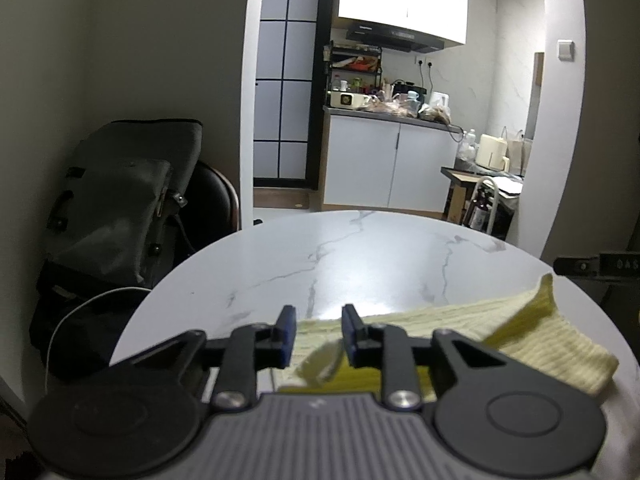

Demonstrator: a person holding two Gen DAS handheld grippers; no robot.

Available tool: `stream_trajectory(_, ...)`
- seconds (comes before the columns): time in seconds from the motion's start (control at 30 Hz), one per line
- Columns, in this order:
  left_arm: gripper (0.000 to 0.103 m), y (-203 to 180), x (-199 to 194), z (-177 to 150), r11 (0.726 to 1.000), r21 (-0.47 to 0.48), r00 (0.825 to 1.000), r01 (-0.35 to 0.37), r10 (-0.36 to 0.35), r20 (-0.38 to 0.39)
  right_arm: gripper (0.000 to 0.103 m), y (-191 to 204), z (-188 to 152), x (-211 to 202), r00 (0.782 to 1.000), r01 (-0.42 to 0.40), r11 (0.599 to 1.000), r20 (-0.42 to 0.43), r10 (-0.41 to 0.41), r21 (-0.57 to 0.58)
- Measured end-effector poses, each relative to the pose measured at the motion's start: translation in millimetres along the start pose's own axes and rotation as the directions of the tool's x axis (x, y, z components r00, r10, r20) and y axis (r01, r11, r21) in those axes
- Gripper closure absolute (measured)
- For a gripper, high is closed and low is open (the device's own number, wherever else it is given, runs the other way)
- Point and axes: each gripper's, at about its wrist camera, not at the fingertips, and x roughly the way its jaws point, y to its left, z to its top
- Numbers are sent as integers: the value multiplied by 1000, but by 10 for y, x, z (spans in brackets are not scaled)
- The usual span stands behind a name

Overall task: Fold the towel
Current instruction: 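Open both grippers to release the folded towel edge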

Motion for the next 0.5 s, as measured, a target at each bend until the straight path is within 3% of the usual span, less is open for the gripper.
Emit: stream_trajectory(0.5,67,-158,-37,-142,998,50,999,25,-24,-35,66,124,-164,157,994,-55,996,-98,48,-66)
